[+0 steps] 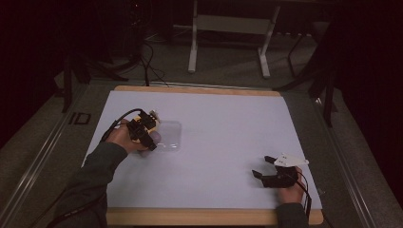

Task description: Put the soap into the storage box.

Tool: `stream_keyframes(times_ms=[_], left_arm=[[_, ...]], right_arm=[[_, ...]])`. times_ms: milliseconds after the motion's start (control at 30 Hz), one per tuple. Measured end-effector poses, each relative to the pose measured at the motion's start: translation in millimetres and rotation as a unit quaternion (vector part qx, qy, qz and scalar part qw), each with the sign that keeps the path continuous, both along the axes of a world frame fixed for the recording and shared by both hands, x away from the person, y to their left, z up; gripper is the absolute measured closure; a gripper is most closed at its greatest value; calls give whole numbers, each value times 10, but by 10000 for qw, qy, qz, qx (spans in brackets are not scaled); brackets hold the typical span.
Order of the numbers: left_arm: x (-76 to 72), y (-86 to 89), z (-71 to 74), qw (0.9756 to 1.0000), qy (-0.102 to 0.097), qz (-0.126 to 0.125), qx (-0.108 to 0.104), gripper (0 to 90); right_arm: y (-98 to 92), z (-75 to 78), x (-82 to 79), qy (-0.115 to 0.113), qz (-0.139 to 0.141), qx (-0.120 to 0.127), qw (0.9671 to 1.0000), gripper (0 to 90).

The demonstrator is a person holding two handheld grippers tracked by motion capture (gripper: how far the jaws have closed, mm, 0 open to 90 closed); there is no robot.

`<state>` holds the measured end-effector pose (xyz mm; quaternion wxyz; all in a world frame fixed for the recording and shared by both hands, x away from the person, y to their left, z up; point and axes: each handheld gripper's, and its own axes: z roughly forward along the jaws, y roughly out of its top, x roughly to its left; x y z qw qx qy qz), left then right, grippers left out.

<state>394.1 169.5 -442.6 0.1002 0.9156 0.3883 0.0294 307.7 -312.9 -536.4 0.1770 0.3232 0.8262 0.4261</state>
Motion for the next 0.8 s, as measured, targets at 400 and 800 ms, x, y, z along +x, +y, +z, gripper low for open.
stream_keyframes(times_ms=[400, 800], left_arm=[[68, 106, 15, 9998, 7, 191, 21, 498], [192, 171, 14, 9993, 113, 358, -84, 498]], right_arm=[[1, 0, -1, 2, 4, -10, 10000, 191], [3, 0, 0, 5, 10, -17, 10000, 191]])
